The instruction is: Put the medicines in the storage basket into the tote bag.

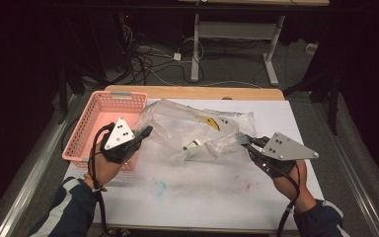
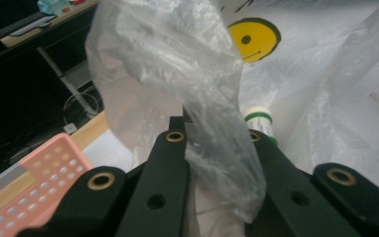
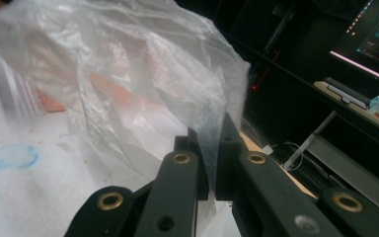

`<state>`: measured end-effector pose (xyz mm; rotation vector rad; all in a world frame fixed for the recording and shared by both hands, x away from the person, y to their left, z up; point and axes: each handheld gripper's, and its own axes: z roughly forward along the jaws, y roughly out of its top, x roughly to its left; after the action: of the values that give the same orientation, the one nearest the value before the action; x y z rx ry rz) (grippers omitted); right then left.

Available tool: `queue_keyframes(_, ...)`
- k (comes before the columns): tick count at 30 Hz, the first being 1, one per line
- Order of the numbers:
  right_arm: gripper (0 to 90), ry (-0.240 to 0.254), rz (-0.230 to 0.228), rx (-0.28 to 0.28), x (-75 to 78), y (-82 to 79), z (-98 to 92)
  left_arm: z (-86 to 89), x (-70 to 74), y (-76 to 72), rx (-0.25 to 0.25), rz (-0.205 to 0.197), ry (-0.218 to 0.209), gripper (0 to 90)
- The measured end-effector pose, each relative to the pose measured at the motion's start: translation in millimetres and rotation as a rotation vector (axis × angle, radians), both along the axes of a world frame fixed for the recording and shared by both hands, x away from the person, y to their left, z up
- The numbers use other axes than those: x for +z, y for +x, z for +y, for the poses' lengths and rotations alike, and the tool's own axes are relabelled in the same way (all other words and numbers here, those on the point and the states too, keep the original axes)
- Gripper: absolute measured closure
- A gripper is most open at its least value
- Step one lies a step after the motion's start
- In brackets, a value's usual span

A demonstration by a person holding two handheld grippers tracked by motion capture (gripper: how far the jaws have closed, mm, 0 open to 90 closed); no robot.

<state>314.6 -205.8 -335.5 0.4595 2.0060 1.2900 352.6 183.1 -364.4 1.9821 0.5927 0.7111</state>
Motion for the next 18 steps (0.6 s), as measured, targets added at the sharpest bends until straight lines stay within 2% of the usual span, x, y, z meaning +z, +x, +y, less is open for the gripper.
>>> queue_keyframes(6,90.0,0.01,0.018,-0.034,-6.2,21.4,1.7,-18.6,-9.4,19.2,-0.026,0.011,-0.002,87.4)
queue_keyframes(9,90.0,0.018,0.029,-0.052,-9.3,33.2,0.8,-24.8,-10.3,27.0,-0.033,-0.002,-0.008,87.3)
queue_keyframes(13,90.0,0.044,0.032,-0.081,-6.0,48.8,-3.8,-30.3,-3.2,34.9,-0.047,-0.017,-0.041,87.3)
queue_keyframes(18,90.0,0.093,0.011,-0.092,10.1,54.4,-9.3,-39.2,15.3,31.5,-0.082,-0.063,-0.068,87.3)
